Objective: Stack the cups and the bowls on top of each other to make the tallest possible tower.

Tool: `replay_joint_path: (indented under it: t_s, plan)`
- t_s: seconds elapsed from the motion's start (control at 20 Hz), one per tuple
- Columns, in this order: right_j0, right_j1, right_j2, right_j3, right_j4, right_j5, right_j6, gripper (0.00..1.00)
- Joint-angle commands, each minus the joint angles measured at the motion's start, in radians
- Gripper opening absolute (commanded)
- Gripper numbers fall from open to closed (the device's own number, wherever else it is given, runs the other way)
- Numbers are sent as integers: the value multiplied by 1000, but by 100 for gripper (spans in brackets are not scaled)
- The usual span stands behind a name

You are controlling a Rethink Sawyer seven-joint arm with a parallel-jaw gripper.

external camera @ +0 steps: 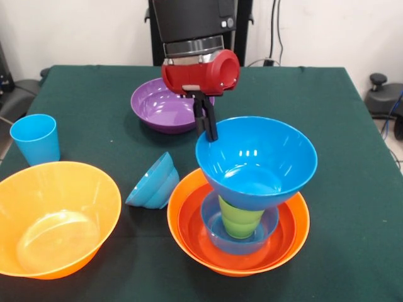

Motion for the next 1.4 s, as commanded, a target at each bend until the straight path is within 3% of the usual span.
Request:
replay_joint_path:
  t_s: [0.05,0.95,1.4]
  plan:
    - [29,63,-4,6,-85,-63,-5,0]
    - [8,54,13,-12,-103,-70,-33,0]
    - [-33,19,50,0,-89,6,-54,0]
